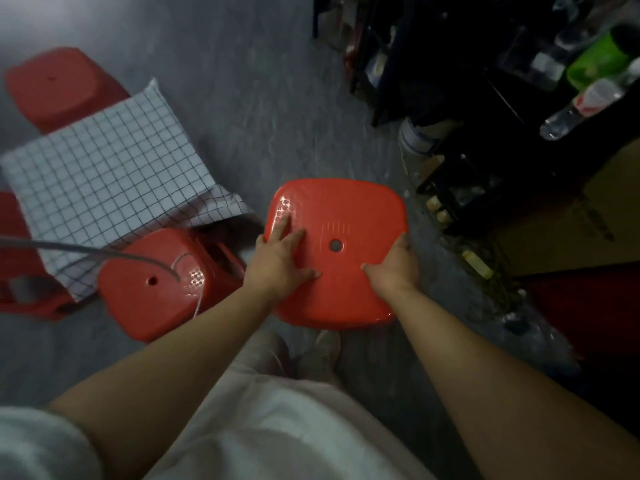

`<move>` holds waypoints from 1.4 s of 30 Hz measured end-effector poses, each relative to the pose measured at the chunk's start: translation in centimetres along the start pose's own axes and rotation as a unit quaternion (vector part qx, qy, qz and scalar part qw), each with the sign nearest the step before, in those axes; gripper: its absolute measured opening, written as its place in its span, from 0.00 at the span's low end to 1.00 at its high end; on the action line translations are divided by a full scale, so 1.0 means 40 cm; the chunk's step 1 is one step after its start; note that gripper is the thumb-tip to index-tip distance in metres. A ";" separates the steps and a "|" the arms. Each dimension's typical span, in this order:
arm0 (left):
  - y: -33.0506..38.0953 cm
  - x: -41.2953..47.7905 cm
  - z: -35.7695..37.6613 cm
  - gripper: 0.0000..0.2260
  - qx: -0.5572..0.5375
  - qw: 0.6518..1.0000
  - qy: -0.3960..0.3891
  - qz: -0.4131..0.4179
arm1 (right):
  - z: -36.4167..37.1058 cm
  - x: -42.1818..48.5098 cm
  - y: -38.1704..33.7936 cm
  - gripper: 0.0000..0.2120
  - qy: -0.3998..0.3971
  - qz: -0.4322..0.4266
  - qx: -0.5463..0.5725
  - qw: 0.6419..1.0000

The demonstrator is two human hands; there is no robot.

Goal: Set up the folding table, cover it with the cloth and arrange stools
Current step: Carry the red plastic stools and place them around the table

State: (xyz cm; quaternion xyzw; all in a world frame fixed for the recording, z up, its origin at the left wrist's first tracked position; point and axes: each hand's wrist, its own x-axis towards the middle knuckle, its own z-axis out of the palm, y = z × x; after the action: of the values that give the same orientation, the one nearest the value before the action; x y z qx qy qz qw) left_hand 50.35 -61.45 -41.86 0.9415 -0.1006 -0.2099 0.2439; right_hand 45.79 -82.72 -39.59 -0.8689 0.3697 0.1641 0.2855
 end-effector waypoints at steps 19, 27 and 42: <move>-0.089 0.610 -0.224 0.44 -0.096 0.983 0.086 -0.131 | -0.044 0.591 -0.610 0.51 -0.033 -0.136 -0.086 0.986; -0.130 0.887 -0.299 0.44 -0.092 0.969 0.118 -0.196 | -0.016 0.851 -0.839 0.50 -0.074 -0.189 -0.086 0.975; -0.384 1.271 -0.333 0.43 -0.113 0.935 0.156 -0.299 | 0.253 1.216 -1.160 0.50 -0.176 -0.229 -0.105 0.952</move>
State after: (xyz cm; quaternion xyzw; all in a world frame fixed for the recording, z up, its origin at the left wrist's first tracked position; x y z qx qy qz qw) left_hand 102.96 -57.50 -56.61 0.9153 0.2492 -0.1331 0.2871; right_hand 111.94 -77.01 -54.26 -0.9124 0.0857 0.2827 0.2833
